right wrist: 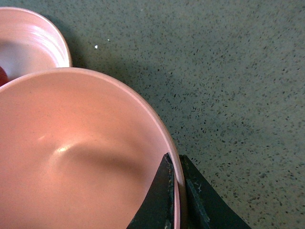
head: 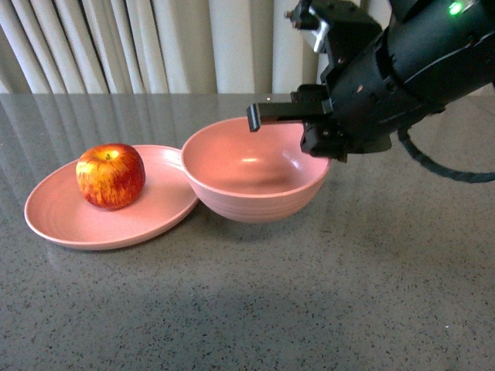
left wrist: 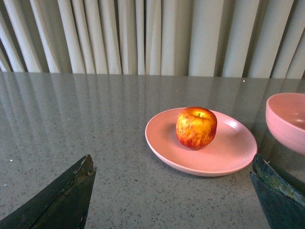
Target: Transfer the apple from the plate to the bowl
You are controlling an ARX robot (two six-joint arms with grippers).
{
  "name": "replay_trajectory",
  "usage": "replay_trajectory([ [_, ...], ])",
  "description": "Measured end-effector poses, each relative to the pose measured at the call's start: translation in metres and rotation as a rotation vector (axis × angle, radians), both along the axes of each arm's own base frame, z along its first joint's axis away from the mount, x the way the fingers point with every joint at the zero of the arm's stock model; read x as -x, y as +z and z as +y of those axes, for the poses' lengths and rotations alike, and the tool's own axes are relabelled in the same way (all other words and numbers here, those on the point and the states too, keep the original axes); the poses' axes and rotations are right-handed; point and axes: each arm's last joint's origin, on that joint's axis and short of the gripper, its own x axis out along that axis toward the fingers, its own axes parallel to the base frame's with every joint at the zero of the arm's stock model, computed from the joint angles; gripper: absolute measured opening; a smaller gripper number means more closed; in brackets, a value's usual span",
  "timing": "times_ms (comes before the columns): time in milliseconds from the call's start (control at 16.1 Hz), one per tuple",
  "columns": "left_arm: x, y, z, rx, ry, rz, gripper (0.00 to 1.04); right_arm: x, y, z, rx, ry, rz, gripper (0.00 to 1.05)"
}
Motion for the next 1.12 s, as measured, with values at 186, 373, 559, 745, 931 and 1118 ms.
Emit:
replay_trajectory([
  [186,0.000,0.000,0.000,0.000,0.000,0.000,0.98,-0.015,-0.025,0.005,0.019,-0.039,0.053,0.03],
  [373,0.000,0.000,0.000,0.000,0.000,0.000,0.98,-0.020,-0.027,0.005,0.017,-0.054,0.059,0.03],
  [559,0.000,0.000,0.000,0.000,0.000,0.000,0.98,-0.024,-0.032,0.006,0.010,-0.071,0.073,0.03],
  [745,0.000,0.000,0.000,0.000,0.000,0.000,0.98,-0.025,-0.034,0.004,0.012,-0.077,0.077,0.22],
  [931,0.000,0.000,0.000,0.000,0.000,0.000,0.98,-0.026,-0.034,0.002,0.010,-0.081,0.080,0.55],
  [1118,0.000,0.000,0.000,0.000,0.000,0.000,0.98,-0.021,-0.017,-0.005,-0.031,-0.068,0.051,0.94],
])
